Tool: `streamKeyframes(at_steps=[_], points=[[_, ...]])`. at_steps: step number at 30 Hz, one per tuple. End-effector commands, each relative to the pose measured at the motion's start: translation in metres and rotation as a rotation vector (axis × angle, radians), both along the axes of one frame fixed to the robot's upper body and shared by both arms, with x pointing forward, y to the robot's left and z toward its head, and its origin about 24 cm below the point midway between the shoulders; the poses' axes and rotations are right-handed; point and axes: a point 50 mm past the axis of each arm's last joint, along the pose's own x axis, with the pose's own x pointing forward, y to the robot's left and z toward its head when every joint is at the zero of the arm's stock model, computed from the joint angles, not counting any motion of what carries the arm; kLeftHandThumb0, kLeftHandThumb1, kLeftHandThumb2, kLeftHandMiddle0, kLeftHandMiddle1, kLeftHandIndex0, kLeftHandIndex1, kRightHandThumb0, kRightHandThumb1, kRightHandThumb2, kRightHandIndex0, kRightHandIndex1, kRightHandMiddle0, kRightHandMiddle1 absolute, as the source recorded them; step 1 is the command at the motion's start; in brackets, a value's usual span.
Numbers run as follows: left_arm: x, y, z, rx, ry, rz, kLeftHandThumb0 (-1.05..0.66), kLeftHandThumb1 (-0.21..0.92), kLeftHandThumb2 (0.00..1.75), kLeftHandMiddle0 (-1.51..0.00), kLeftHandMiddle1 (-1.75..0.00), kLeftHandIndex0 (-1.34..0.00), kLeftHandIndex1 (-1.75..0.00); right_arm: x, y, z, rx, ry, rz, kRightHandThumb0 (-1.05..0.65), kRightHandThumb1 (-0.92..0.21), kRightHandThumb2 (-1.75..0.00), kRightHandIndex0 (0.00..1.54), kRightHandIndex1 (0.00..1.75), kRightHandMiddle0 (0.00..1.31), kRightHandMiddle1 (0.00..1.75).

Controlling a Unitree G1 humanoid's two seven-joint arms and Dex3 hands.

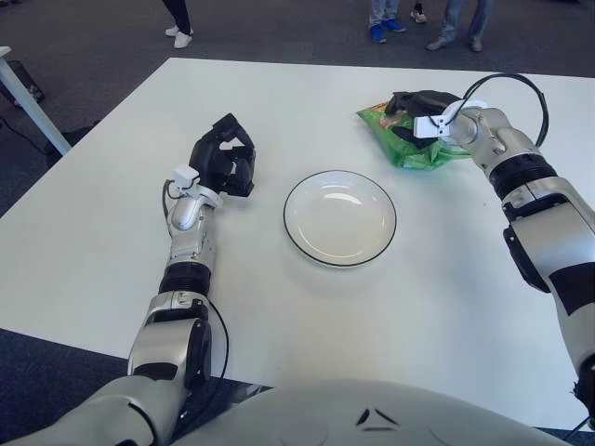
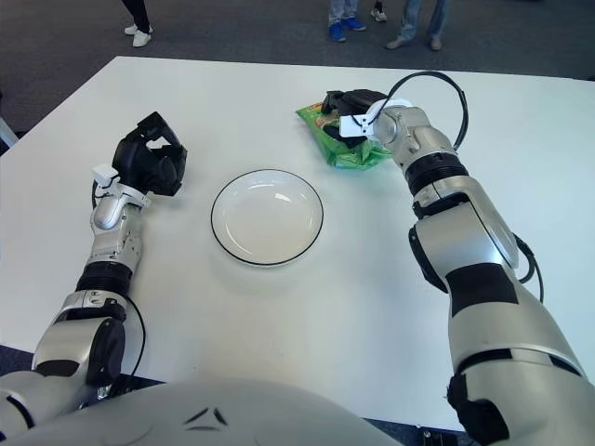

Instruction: Put the snack into the plate.

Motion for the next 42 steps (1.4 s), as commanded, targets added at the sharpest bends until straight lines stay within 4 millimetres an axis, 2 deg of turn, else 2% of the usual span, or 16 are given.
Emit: streamKeyframes(at_steps=[1, 6, 16, 24, 31, 42], points=[[-0.023, -0.002, -0.049, -0.04, 0.162, 0.013, -0.55, 0.15, 1.52, -1.36, -1.75, -0.75, -1.75, -0.005, -0.009, -0.018, -0.041, 0.067, -0.02, -1.05, -0.92, -1.2, 0.0, 0.0, 0.0, 0.75], [-0.024, -0.003, -0.049, -0.03, 0.147, 0.014, -0.54, 0.16, 1.51, -1.36, -1.75, -0.75, -1.75, -0.011, -0.021, -0.034, -0.054, 0.111, -0.041, -1.05, -0.92, -1.22, 0.0, 0.0, 0.0, 0.66], [-0.024, -0.003, -0.047, -0.011, 0.129, 0.025, -0.55, 0.15, 1.52, -1.35, -1.75, -0.75, -1.75, -0.024, -0.041, -0.044, -0.013, 0.205, -0.027, -1.05, -0.92, -1.25, 0.0, 0.0, 0.0, 0.48], [-0.023, -0.002, -0.047, -0.013, 0.122, 0.027, -0.55, 0.15, 1.52, -1.36, -1.75, -0.75, -1.75, -0.045, -0.056, -0.036, 0.032, 0.235, 0.045, -1.05, -0.92, -1.19, 0.0, 0.0, 0.0, 0.37], [-0.022, -0.001, -0.047, -0.002, 0.133, 0.017, -0.54, 0.16, 1.51, -1.36, -1.75, -0.74, -1.75, -0.047, -0.052, -0.03, 0.061, 0.233, 0.048, -1.02, -0.92, -1.09, 0.0, 0.0, 0.0, 0.32], [-0.022, 0.0, -0.048, -0.01, 0.135, 0.013, -0.54, 0.18, 1.49, -1.35, -1.75, -0.73, -1.75, -0.047, -0.053, -0.011, 0.115, 0.072, 0.07, -1.01, -0.92, -1.04, 0.0, 0.0, 0.0, 0.33]])
